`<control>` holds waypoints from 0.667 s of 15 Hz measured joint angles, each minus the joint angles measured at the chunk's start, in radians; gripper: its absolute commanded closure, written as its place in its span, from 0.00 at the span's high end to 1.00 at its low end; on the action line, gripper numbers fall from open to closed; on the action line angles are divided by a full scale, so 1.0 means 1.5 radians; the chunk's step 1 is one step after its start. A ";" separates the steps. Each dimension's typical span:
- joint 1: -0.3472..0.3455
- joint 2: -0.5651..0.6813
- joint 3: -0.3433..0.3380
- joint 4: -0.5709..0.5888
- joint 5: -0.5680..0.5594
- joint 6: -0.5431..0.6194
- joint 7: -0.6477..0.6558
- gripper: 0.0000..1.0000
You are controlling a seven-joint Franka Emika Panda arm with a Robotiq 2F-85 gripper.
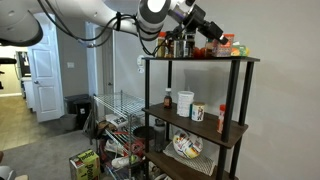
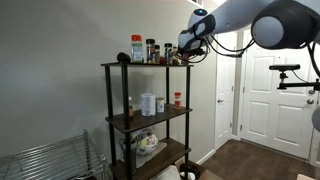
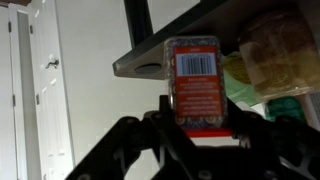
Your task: Move the spice bottle to the top shelf
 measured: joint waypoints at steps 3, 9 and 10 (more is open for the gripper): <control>-0.001 0.000 0.001 0.000 0.000 0.000 0.000 0.27; -0.007 0.000 0.002 0.000 0.000 0.000 0.000 0.96; -0.009 0.000 0.003 -0.001 0.000 0.000 0.000 0.98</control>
